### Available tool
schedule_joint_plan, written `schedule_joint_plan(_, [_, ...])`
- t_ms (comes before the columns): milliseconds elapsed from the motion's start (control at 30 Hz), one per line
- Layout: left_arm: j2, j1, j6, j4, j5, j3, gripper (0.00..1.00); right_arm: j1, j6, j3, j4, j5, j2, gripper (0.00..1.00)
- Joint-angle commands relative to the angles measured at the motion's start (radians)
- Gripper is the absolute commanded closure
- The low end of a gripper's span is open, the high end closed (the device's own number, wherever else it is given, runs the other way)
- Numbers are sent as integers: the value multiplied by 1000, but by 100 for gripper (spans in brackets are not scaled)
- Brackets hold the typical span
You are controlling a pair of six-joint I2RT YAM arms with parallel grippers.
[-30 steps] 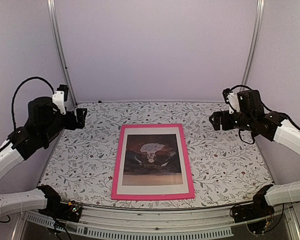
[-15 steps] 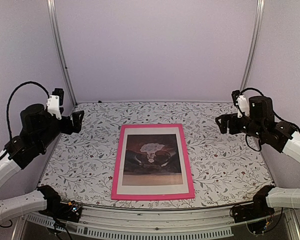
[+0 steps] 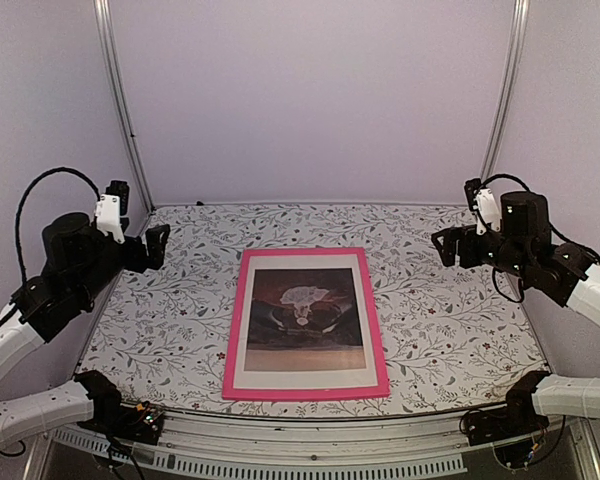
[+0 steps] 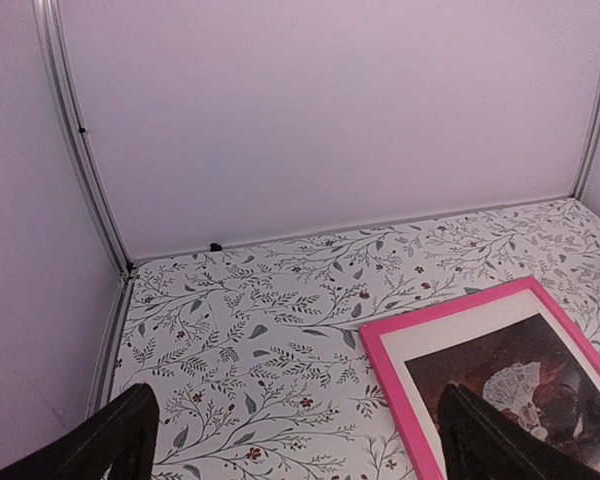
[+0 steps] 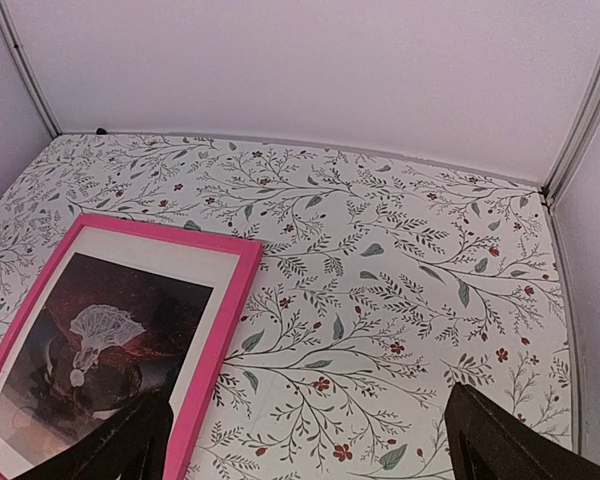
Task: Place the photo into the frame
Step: Reset both arms
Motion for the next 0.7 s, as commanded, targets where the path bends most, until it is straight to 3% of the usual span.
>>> schedule_joint_plan(0, [12, 10, 6, 13, 7, -5, 0, -4, -9, 17, 9, -3, -7, 1])
schedule_joint_plan(667, [-12, 10, -8, 46, 27, -23, 0, -4, 4, 5, 28, 3, -5, 1])
